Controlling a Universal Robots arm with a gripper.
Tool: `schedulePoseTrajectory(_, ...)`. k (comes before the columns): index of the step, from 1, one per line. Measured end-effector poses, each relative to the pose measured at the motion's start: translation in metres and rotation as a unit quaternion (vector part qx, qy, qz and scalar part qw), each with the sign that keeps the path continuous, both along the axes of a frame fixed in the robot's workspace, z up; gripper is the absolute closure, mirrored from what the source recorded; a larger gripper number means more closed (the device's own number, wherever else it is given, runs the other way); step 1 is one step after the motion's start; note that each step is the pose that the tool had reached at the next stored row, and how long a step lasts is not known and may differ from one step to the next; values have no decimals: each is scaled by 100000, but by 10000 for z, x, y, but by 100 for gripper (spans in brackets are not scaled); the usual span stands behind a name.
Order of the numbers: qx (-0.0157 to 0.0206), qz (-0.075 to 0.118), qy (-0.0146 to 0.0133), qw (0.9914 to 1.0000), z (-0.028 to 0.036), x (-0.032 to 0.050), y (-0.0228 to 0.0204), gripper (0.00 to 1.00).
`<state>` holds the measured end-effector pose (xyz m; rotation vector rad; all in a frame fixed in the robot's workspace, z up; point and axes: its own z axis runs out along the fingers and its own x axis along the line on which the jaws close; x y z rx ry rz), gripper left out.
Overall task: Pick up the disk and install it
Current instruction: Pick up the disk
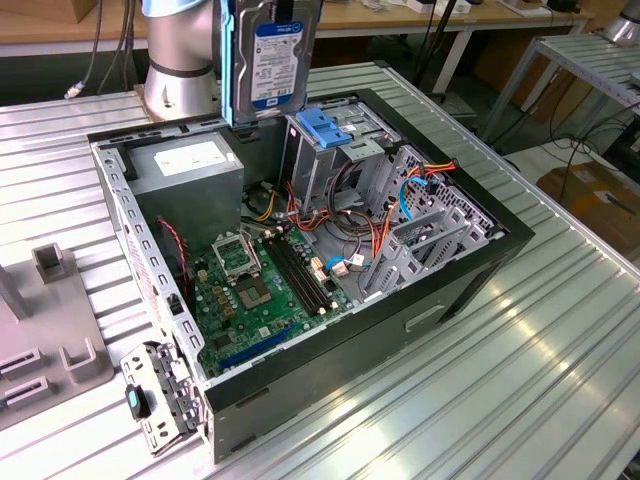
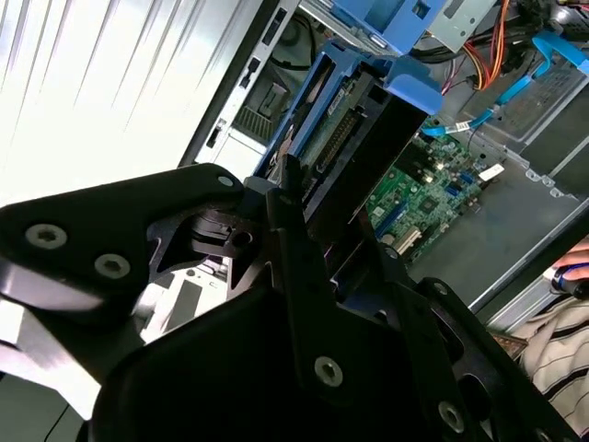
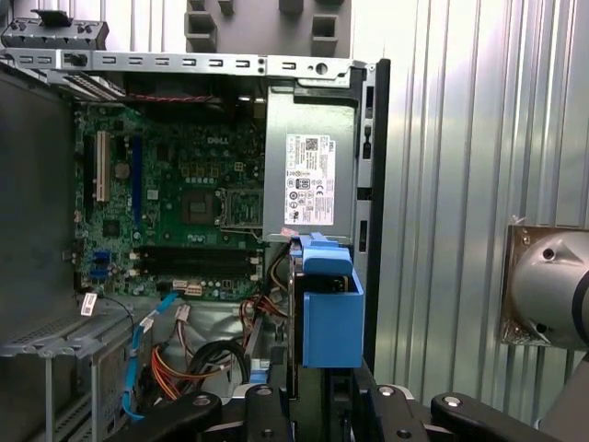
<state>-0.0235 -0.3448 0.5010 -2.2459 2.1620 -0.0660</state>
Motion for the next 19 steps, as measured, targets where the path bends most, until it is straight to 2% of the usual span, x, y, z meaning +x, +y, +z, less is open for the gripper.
schedulePoseTrajectory(5,0,-1,0,100000,-1,124,0,65)
schedulePoseTrajectory(8,3,-1,-1,100000,-2,230,0,65)
schedulePoseTrajectory(12,2,0,-1,100000,-4,477,0,65)
schedulePoseTrajectory(14,12,-3,-5,100000,-5,540,0,65)
schedulePoseTrajectory(16,2,-2,-1,100000,-5,705,0,65)
schedulePoseTrajectory(18,-1,5,-1,100000,-5,794,0,65)
schedulePoseTrajectory(19,2,0,-3,100000,-6,883,0,65)
